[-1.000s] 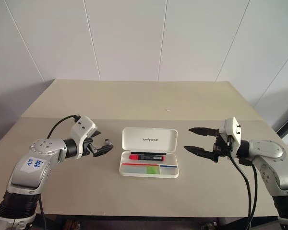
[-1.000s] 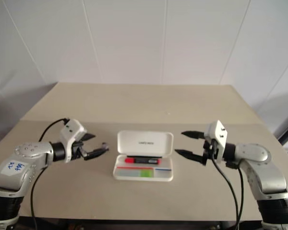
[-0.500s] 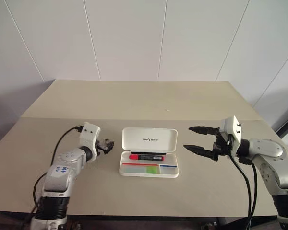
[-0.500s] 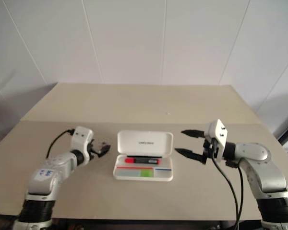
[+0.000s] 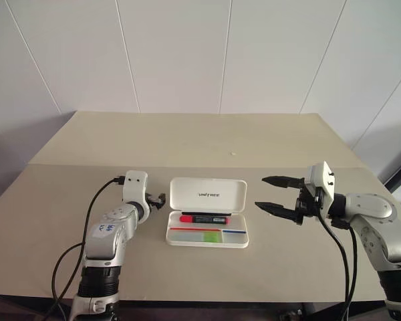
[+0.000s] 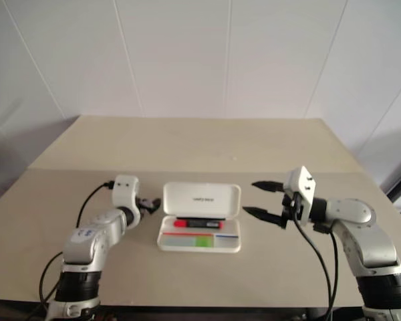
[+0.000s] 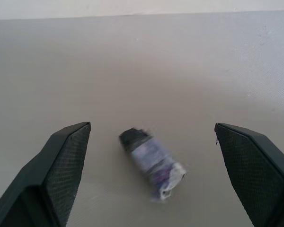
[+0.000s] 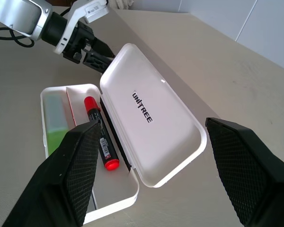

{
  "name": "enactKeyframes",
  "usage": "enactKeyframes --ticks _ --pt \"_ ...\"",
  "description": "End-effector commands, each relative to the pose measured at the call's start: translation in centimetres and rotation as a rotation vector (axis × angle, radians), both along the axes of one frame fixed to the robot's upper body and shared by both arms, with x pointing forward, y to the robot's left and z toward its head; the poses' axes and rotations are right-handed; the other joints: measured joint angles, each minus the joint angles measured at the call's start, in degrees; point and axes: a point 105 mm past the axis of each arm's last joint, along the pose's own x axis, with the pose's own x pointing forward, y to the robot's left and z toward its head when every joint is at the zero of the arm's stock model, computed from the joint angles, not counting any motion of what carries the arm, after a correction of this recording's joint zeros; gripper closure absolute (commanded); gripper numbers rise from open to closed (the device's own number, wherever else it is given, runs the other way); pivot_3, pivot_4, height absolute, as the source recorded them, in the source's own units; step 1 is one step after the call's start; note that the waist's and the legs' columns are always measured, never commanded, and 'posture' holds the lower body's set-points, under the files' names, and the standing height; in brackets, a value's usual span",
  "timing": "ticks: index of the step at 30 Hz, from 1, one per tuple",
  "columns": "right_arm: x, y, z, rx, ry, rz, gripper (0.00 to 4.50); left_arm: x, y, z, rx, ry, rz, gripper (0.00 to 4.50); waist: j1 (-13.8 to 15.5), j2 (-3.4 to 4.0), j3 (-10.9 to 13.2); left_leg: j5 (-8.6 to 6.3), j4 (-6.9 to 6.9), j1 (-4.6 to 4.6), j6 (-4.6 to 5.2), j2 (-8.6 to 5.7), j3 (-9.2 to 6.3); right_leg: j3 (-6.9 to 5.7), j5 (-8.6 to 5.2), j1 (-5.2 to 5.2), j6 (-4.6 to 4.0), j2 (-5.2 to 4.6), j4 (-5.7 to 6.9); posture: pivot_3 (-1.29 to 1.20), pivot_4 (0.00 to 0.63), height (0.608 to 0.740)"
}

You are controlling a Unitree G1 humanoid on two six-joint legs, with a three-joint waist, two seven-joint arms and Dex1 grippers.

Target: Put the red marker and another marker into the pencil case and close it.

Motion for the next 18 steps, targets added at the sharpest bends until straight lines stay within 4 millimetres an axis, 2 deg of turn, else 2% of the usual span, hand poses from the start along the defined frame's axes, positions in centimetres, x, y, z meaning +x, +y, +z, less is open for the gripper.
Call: enactKeyframes --ticks 1,10,13,18 --pt "-0.31 0.32 0.96 0.001 -0.046 0.022 0.00 0.02 0.01 0.25 -0.017 0.034 0.026 0.03 -0.01 0.00 0.00 0.00 0.01 0.00 0.00 0.00 0.00 0.00 0.00 0.00 0.00 0.00 -0.01 0.00 0.150 0.740" --pt "-0.40 0.28 0.89 0.001 -0.045 0.021 0.00 0.09 0.23 0.01 -0.047 0.120 0.089 0.03 0.00 0.00 0.00 0.02 0.01 0.00 -0.03 -0.01 0.00 0.00 0.01 0.01 0.01 -0.01 -0.01 0.00 0.150 0.740" --pt "-0.38 0.32 0.93 0.002 -0.046 0.022 0.00 0.08 0.18 -0.23 -0.051 0.147 0.105 0.67 0.01 0.00 0.00 0.02 0.01 0.00 -0.03 -0.01 0.00 0.00 0.01 0.01 0.01 -0.01 -0.01 0.00 0.150 0.740" --pt "-0.43 0.24 0.92 0.000 -0.046 0.021 0.00 -0.13 0.24 -0.47 -0.054 0.176 0.124 2.31 0.04 0.00 0.00 0.02 0.01 0.00 -0.04 -0.02 0.00 0.00 0.01 0.01 0.01 -0.01 -0.02 0.00 0.150 0.740"
